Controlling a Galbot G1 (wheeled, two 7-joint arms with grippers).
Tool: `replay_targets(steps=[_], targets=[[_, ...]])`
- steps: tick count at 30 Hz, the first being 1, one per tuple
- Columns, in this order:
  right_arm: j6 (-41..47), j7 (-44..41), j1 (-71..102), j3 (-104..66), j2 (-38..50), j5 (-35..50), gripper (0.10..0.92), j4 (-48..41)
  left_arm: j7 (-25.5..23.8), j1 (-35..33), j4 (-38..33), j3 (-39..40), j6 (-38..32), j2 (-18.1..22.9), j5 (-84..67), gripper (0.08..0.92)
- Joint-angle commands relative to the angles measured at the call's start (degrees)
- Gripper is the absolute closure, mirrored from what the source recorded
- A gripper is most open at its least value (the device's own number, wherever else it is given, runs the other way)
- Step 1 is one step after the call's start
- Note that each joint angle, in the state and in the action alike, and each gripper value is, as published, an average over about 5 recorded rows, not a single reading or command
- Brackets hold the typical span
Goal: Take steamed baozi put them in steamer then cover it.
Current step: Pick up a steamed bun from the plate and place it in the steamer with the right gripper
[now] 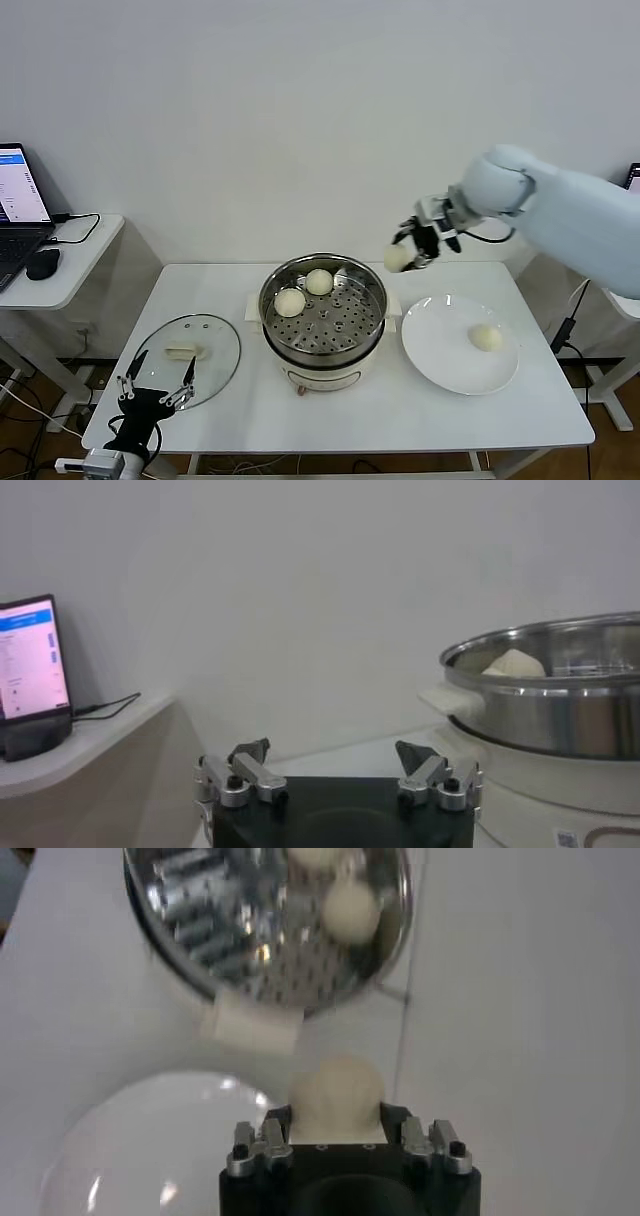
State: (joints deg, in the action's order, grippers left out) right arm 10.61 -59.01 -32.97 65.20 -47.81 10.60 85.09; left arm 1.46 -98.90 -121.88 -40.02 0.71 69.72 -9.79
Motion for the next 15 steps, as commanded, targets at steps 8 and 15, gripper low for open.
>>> replay_targets(steps=[8, 15], targets=[[-17.36, 1.75, -2.23, 10.77, -16.61, -4.08, 0.452, -0.43, 0.05, -0.02, -0.41, -0.39, 0.09, 0.96, -0.01, 0.177], [-23.55, 0.73, -0.11, 12.46, -20.02, -9.34, 0.448, -2.34, 0.07, -0.31, -0.52, -0.49, 0.03, 1.47, -0.03, 0.177]])
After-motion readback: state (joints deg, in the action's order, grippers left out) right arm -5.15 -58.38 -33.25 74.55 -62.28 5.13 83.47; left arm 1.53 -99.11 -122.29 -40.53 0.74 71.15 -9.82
